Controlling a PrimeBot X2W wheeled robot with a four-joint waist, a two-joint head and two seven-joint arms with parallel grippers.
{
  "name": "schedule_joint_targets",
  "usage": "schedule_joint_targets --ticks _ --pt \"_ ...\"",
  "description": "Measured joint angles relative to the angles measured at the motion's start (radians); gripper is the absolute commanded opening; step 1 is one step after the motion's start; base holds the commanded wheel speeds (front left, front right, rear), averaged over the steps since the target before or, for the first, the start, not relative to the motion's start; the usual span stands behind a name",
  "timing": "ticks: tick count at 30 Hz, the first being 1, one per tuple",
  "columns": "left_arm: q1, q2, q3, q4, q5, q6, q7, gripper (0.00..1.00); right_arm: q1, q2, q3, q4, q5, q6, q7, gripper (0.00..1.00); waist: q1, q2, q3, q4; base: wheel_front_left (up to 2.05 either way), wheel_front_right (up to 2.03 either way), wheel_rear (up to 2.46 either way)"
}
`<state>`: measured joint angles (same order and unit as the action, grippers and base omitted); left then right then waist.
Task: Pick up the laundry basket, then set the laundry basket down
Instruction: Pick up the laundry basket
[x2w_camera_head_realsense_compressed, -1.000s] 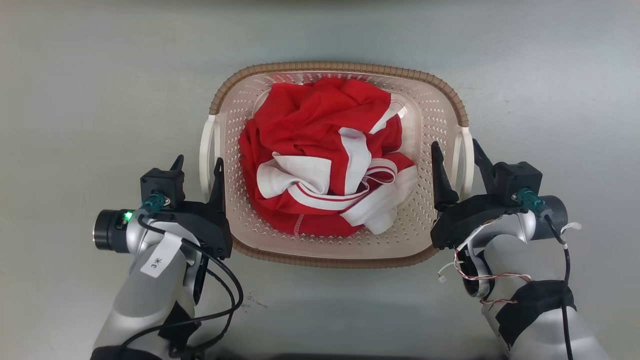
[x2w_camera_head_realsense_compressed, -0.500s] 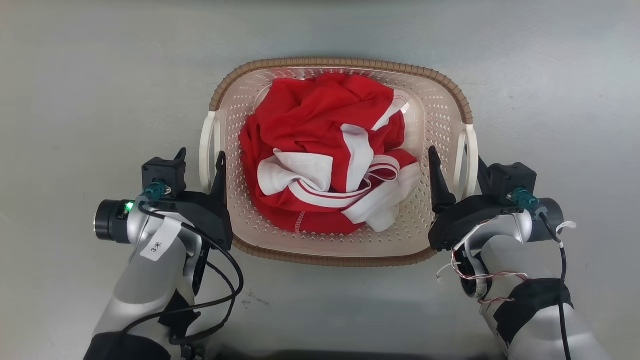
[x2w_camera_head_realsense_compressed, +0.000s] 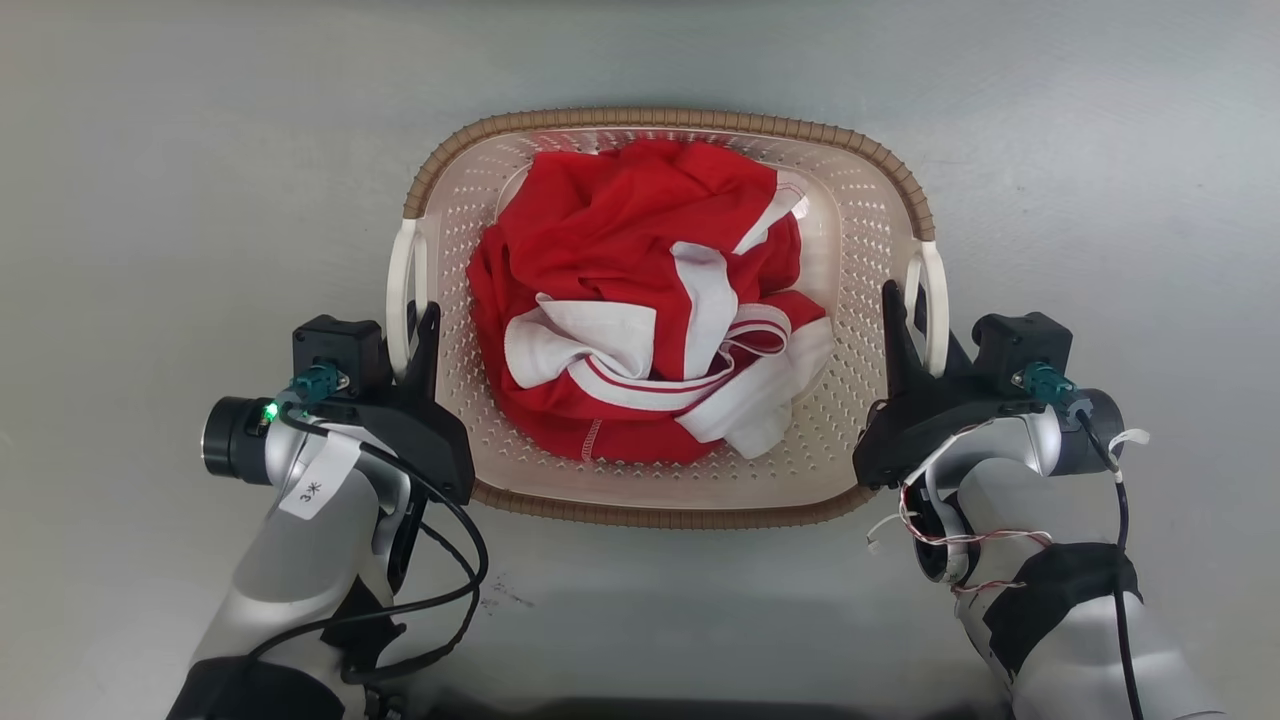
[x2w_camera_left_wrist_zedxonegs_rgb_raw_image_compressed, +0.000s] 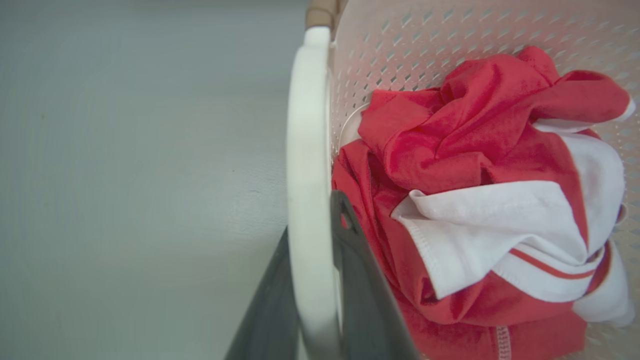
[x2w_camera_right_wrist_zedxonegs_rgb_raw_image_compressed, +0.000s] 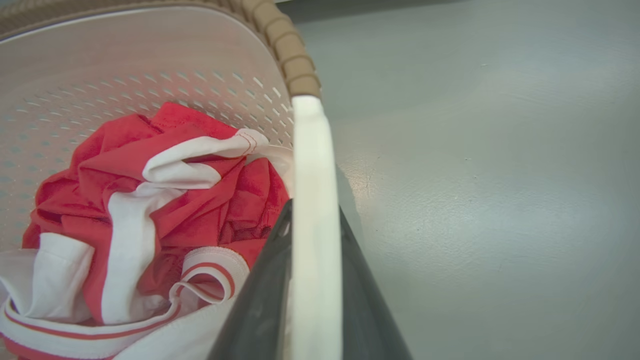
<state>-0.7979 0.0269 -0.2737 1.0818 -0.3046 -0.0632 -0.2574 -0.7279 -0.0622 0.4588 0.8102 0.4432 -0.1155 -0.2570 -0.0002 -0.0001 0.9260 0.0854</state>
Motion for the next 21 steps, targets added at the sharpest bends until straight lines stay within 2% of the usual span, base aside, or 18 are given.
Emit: schedule_joint_targets --ticks 11,21 --pt "0.001 -0.006 -0.035 0.027 -0.044 -0.007 0.002 0.00 -0.001 -0.002 0.020 0.044 0.046 0.000 0.001 0.00 0.0001 0.0001 -0.050 -0.002 0.00 0.00 0.00" --pt "0.022 -0.007 -0.081 0.045 -0.072 -0.007 0.002 0.00 0.000 -0.001 0.045 0.099 0.085 0.000 0.001 0.00 0.0001 0.0001 -0.150 -0.001 0.00 0.00 0.00"
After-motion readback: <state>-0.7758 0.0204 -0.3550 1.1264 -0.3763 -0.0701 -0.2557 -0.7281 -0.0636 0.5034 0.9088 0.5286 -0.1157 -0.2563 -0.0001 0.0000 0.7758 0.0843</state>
